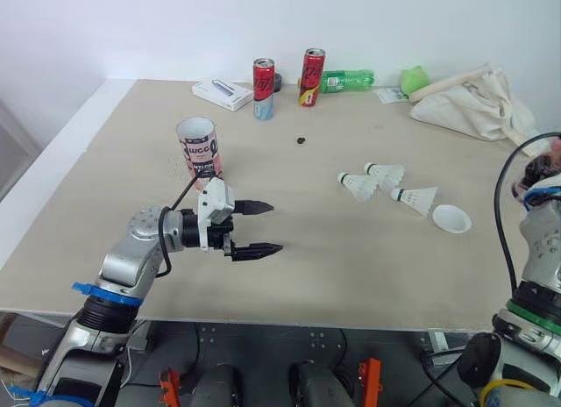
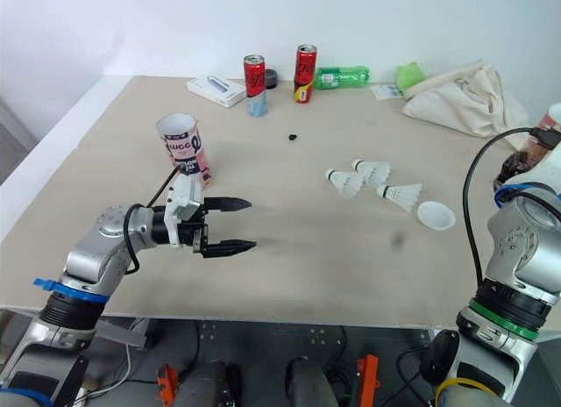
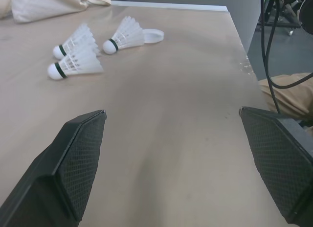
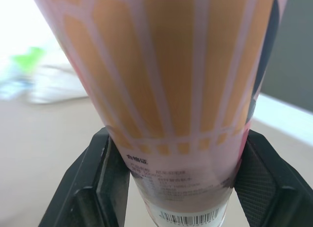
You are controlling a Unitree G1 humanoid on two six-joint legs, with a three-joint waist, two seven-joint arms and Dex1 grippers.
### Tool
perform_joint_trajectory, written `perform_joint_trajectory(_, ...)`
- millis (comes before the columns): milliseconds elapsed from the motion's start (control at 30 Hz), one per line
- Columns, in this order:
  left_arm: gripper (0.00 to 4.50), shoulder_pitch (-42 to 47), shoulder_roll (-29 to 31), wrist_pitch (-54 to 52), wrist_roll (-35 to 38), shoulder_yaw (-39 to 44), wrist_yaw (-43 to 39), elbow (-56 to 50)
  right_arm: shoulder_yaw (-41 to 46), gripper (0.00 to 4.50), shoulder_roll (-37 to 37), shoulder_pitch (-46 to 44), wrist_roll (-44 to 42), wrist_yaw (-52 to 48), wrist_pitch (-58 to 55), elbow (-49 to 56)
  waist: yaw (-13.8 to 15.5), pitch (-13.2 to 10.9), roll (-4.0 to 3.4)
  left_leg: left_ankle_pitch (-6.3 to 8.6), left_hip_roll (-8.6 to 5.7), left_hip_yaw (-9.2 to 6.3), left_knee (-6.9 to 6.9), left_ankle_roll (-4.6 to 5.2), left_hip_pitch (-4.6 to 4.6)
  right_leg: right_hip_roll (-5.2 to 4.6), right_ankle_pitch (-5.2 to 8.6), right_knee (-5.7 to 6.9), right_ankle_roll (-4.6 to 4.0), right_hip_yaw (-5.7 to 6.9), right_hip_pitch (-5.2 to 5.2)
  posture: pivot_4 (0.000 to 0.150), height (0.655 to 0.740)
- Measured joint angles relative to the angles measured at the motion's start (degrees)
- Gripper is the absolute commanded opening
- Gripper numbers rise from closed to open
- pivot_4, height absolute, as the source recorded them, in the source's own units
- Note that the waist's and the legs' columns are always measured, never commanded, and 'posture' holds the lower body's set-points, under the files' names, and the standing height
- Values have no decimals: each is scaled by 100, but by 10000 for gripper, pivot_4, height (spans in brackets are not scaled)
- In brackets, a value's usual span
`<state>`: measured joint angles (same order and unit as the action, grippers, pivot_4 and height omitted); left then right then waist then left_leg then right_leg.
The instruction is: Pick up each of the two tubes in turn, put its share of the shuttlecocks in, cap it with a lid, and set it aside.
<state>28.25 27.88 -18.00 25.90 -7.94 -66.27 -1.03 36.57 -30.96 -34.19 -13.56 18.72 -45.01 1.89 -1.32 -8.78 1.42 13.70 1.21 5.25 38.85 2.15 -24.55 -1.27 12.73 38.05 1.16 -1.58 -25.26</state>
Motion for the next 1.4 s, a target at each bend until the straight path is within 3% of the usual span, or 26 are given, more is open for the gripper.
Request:
perform_joint_trajectory(367, 45000, -52, 2, -120, 56, 1, 65, -156, 608, 27194, 1403, 341, 128, 1035, -101, 362, -2, 3, -29, -36, -1, 1, -33, -8, 22, 4, 2, 5, 16, -3, 4, 1500, 7400)
perform_joint_trajectory(1167, 45000, -62, 4, -231, 110, -1, -3, -192, 779, 27194, 1536, 805, -216, 737, -33, 788, -10, 3, -28, -36, 1, 0, -34, -7, 29, 10, 1, 5, 17, -6, 7, 1500, 7400)
perform_joint_trajectory(1300, 45000, -61, 4, -231, 110, -1, -17, -191, 792, 43929, 1539, 843, -269, 665, 23, 786, -10, 3, -28, -36, 1, 0, -34, -7, 29, 10, 1, 4, 17, -6, 7, 1500, 7400)
perform_joint_trajectory(1400, 45000, -61, 5, -231, 110, -1, -33, -191, 788, 43929, 1539, 862, -309, 637, 23, 782, -10, 3, -29, -36, 1, 0, -34, -7, 29, 10, 2, 4, 18, -7, 7, 1500, 7400)
